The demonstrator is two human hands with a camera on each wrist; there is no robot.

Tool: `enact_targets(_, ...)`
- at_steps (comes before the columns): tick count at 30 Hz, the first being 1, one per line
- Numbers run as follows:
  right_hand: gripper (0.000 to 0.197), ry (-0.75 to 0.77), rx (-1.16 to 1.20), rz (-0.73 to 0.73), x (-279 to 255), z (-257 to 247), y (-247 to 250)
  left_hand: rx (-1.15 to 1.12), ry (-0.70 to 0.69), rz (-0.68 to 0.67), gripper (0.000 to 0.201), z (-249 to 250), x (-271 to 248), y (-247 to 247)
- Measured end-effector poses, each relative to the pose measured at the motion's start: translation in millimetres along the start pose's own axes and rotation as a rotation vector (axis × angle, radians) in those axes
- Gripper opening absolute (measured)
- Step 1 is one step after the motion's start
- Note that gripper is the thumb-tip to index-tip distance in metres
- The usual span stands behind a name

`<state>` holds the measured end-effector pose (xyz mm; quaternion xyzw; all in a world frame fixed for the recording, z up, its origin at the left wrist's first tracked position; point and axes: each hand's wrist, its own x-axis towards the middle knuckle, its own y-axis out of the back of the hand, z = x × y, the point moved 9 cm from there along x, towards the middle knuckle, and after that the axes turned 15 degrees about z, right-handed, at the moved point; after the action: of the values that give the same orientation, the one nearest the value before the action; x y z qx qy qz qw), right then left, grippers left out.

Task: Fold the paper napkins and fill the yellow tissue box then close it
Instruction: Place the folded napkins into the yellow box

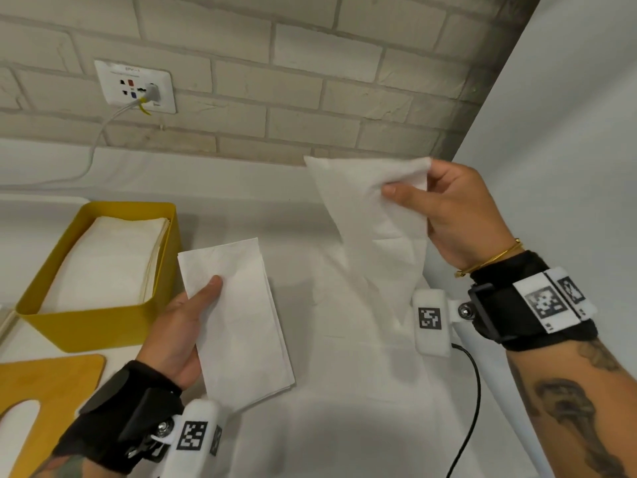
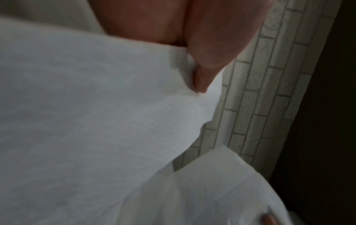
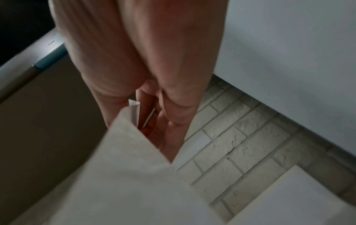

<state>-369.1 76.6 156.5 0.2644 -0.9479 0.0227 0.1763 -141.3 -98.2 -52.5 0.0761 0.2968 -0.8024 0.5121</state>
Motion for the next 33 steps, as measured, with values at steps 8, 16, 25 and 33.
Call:
enact_targets(8,0.033,-0.275,0.085,0.2,14.9,51.5,36.9,-0.009,-0.039,0.022,0.023,10.3,-0.5,10.5)
enact_targets(16,0.021,-0.477,-0.446,0.184,-41.3,165.7,57.6,0.01,-0.025,0.037,0.023,1.5,-0.3,15.6)
enact_targets(25,0.016,-0.625,-0.389,0.232,-65.0,196.7,66.0,0.028,0.012,0.072,0.03,-7.7,2.7,22.8)
enact_targets(33,0.04,-0.753,-0.546,0.007,-73.7,195.9,54.8,0.027,0.004,0.056,0.028,-6.0,0.2,23.3)
